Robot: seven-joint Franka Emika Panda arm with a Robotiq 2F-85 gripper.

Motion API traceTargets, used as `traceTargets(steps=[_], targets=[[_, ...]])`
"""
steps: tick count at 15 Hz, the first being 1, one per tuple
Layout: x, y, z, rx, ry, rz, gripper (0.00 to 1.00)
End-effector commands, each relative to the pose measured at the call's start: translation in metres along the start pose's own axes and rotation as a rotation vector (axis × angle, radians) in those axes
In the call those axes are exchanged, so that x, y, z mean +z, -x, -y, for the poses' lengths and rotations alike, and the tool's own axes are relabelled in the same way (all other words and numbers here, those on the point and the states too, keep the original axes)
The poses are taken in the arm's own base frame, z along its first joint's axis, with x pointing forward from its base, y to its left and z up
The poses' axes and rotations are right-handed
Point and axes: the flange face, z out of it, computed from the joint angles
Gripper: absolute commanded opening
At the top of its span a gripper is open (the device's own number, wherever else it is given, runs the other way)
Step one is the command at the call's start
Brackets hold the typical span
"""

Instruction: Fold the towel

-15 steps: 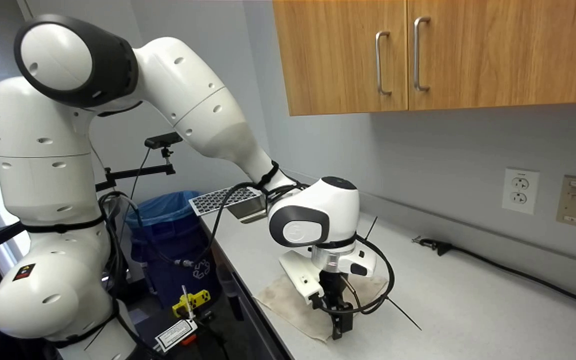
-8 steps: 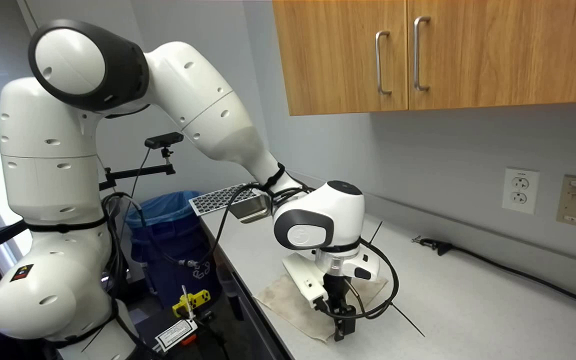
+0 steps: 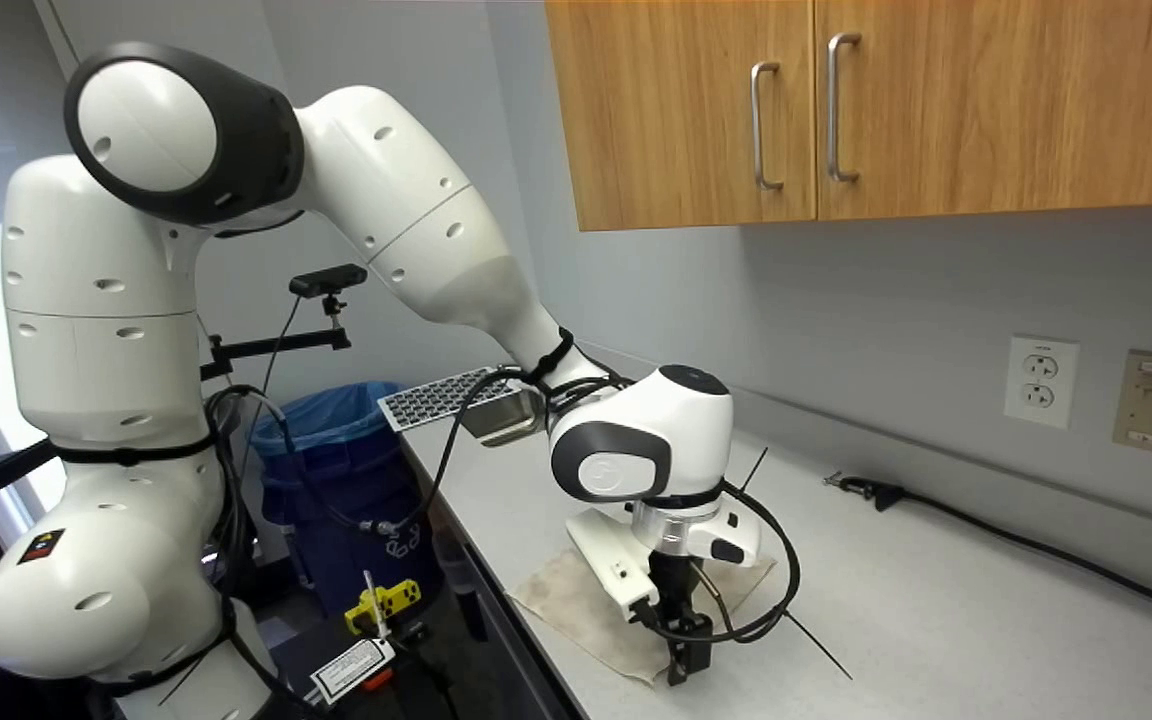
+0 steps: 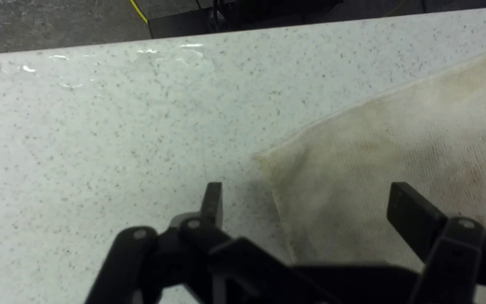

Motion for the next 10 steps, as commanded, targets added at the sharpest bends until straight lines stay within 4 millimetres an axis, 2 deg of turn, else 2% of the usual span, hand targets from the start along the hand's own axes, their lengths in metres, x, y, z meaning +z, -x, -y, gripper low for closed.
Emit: traceTargets(steps=[1,10], targets=[[-0.0006,-0.0050,-0.0018,-0.020,-0.050,0.033,1.00],[-0.0008,0.0012,0.0020,-0.007,-0.021,0.049,1.00]])
